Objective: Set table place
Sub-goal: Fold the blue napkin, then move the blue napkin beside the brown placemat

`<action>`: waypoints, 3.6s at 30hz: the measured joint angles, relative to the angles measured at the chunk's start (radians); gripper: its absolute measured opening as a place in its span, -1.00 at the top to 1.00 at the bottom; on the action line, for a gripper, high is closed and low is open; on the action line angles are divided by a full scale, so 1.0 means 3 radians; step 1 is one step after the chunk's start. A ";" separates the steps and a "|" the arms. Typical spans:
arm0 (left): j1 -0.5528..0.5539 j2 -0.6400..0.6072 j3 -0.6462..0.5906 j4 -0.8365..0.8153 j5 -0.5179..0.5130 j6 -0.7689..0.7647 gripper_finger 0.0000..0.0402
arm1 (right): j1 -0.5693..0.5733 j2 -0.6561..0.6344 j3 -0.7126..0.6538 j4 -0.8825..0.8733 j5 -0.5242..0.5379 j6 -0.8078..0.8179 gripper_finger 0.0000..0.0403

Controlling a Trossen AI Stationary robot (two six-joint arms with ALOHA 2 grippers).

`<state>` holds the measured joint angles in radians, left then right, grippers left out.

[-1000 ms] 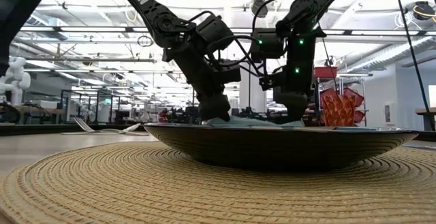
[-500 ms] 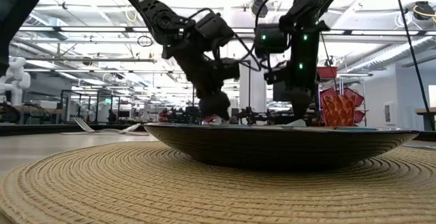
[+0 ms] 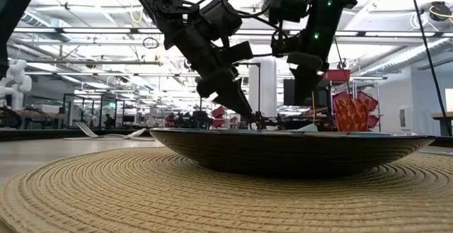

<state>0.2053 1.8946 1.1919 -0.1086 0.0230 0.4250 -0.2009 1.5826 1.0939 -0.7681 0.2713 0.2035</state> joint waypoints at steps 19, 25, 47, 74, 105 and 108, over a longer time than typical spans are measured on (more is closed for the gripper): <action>0.0316 0.0498 0.0008 0.0158 0.0117 -0.0289 -0.01 | -0.0579 0.0389 -0.0678 0.0817 -0.0218 0.0120 0.41; 0.0322 0.0572 0.0014 0.0146 0.0117 -0.0357 -0.01 | -0.0687 0.0375 -0.0702 0.0771 -0.0086 0.0117 0.41; 0.0294 0.0097 0.0239 -0.0259 -0.0144 -0.0262 -0.01 | -0.0408 -0.0150 -0.0720 0.0906 -0.0294 0.0354 0.41; 0.0630 0.0461 0.0261 -0.0702 0.0304 0.0051 -0.01 | -0.0349 0.0239 -0.0717 0.0981 -0.0229 0.0396 0.41; 0.0370 0.0079 -0.0166 -0.2424 0.0110 -0.0860 -0.01 | 0.0352 -0.1379 -0.0717 0.1787 0.0624 -0.0717 0.41; 0.0296 -0.0051 -0.0362 -0.2240 0.0103 -0.1060 -0.01 | 0.0496 -0.1607 -0.0716 0.1769 0.0791 -0.0795 0.41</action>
<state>0.2940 1.8793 1.0835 -0.7806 0.0537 0.1069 -0.0521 1.1006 0.8791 -0.2373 0.5086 -0.0350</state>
